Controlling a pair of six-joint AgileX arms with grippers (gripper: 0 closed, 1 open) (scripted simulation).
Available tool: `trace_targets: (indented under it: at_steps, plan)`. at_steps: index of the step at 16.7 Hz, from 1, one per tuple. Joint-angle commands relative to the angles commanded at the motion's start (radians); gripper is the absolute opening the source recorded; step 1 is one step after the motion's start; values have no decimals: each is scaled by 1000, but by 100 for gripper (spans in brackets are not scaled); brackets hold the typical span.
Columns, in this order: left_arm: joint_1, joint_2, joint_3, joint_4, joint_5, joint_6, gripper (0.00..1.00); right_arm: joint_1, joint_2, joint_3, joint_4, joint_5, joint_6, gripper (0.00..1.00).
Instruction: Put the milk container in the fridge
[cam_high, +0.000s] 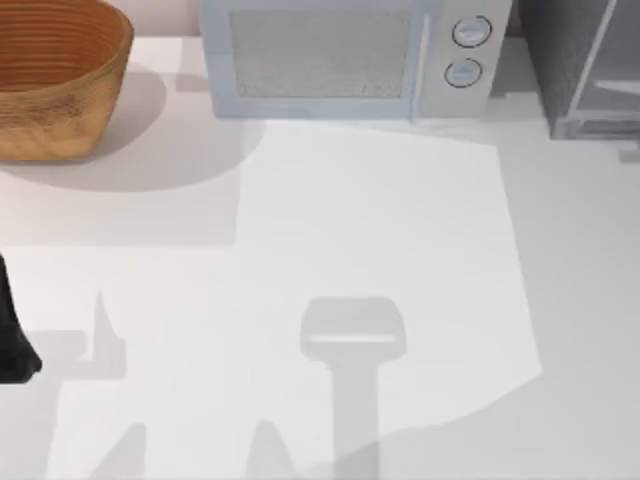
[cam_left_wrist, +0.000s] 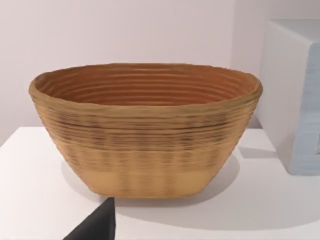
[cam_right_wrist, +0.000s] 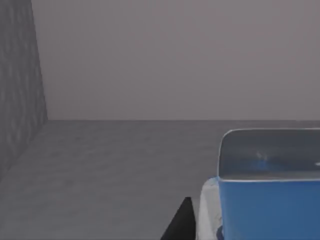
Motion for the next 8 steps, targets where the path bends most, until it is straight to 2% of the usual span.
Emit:
trace_targets:
  at_steps: [5, 8]
  plan:
    - [0, 0, 0, 0, 0, 0, 100, 8, 9, 10, -13, 1, 0, 0]
    - [0, 0, 0, 0, 0, 0, 100, 20, 63, 112, -71, 6, -3, 0]
